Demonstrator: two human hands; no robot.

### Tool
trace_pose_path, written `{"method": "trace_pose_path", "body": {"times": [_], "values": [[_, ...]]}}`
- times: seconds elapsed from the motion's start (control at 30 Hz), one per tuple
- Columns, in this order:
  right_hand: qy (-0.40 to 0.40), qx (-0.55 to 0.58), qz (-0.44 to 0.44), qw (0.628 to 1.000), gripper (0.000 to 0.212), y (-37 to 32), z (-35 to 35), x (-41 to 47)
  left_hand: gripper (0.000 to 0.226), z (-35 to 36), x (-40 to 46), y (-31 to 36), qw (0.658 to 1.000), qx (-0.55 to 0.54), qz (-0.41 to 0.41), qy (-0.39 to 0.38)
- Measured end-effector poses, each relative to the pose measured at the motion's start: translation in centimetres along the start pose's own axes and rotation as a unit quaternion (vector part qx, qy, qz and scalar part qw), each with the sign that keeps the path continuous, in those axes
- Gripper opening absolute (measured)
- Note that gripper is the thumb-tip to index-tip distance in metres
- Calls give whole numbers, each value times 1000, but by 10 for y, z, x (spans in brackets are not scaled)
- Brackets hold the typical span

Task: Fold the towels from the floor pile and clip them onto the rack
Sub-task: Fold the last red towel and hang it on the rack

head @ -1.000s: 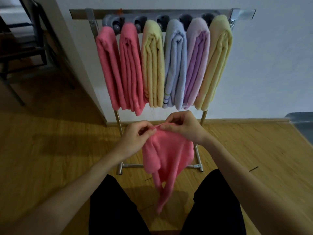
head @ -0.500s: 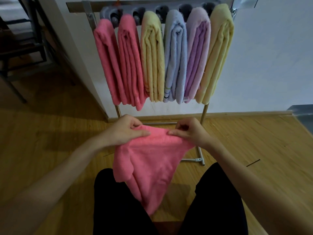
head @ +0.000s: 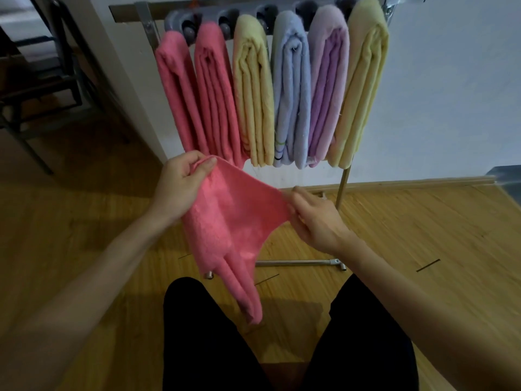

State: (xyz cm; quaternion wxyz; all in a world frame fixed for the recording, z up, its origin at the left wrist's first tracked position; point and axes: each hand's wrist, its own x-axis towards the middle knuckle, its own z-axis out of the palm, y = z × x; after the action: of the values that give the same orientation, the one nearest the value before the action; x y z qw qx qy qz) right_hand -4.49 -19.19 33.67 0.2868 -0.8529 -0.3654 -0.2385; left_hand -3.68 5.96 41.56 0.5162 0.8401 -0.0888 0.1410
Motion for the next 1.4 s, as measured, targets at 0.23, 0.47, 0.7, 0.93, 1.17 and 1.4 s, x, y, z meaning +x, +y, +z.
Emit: {"method": "trace_pose_path", "body": {"times": [0.23,0.47,0.7,0.93,1.17,1.4], "values": [[-113,107,19,988,12,-27,23,10,18,6,7,5,999,-51,8,-9],[-150,208,81,963,11,-32,40,23,22,16,-1,6,998,-41,30,-36],[-170,309,139,926,27,-42,43,27,23,21,-4,7,998,-34,37,-25],[-202,368,162,893,9,-48,39,27,23,19,-2,8,999,-25,41,-6],[-103,346,199,911,18,-34,31,19,33,6,4,-10,998,25,0,61],[-5,222,207,953,16,-7,11,18,27,-1,0,-29,992,68,-100,43]]}}
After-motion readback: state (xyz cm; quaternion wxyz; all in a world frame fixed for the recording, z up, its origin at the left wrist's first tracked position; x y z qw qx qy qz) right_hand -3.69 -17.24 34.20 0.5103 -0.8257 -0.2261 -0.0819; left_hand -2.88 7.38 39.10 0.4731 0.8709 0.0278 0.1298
